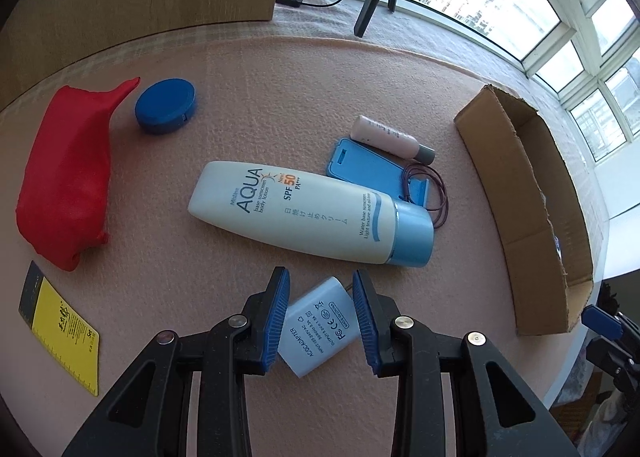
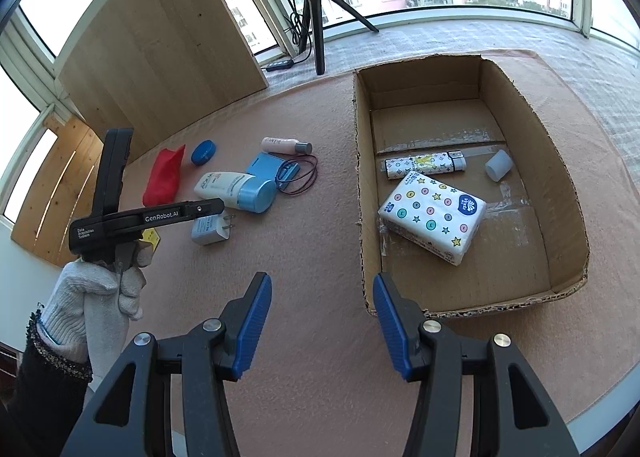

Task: Organize objects
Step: 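Move the left tool to the white charger and close on it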

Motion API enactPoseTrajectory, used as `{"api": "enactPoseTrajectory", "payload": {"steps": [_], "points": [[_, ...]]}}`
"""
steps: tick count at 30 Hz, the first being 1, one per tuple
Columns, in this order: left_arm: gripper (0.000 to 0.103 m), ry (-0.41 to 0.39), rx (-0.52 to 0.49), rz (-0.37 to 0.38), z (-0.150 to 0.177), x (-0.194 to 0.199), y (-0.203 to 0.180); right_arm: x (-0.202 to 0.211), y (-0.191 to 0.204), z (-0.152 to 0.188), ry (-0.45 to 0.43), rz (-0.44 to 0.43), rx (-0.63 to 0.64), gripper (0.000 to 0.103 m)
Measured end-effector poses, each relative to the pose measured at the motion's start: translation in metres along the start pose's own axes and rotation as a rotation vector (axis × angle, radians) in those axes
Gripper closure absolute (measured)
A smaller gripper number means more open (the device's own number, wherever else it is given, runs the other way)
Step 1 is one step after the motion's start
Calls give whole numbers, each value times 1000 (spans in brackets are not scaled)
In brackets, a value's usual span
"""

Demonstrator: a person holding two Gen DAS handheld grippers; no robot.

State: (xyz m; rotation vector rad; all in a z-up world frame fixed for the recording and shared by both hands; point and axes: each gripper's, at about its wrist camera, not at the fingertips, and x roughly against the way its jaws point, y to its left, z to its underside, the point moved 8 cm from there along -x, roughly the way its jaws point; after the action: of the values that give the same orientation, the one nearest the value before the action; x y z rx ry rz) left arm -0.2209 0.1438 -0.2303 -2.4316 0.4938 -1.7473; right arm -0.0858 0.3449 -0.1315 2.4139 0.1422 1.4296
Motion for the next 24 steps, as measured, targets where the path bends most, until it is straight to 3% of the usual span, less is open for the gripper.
{"api": "enactPoseTrajectory", "payload": {"steps": [8,16,21,24], "points": [[68,-3,40,66,37,8,-4,-5,7,-1,9,-12,15,54],[68,-48,120,62,70,28,8,-12,23,1,24,-37,39,54],[68,-81,127,66,81,47,22,-24,36,7,58,-62,51,54],[68,-77,109,108,86,52,21,-31,44,11,77,-78,52,54]]}}
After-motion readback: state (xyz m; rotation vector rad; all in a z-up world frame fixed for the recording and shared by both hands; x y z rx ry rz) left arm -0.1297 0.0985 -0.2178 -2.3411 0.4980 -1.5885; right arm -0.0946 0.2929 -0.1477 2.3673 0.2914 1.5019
